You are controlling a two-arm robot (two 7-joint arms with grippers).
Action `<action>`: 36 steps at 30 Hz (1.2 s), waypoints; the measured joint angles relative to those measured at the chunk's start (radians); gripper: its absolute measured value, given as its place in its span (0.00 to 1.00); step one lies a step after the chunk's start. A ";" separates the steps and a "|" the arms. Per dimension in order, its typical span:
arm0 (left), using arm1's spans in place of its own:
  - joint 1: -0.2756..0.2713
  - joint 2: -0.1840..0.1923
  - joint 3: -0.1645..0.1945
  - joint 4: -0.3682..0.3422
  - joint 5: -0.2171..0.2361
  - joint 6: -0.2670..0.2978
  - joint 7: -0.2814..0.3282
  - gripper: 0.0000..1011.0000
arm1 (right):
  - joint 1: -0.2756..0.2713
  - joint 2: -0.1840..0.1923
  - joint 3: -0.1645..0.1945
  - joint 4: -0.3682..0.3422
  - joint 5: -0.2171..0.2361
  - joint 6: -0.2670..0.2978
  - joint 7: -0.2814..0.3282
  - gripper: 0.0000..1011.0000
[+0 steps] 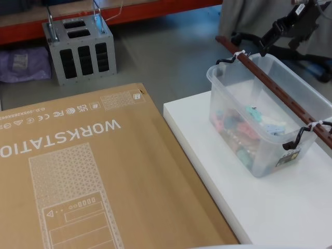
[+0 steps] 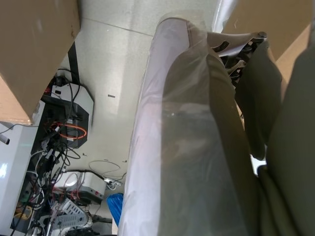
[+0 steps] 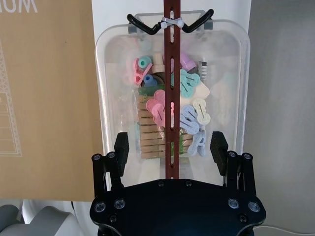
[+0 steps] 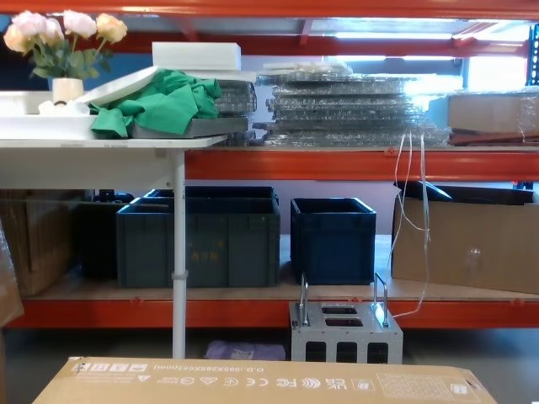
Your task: Use one hand to grasp the basket and place it at the designated location.
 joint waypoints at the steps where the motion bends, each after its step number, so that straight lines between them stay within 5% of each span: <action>1: 0.000 0.000 0.000 0.000 0.000 0.000 0.000 0.00 | 0.000 0.000 0.000 0.000 0.000 0.000 0.000 0.99; 36: 0.000 0.000 0.000 0.000 0.000 0.000 0.000 0.00 | -0.004 -0.026 0.000 0.035 -0.013 -0.019 -0.002 0.99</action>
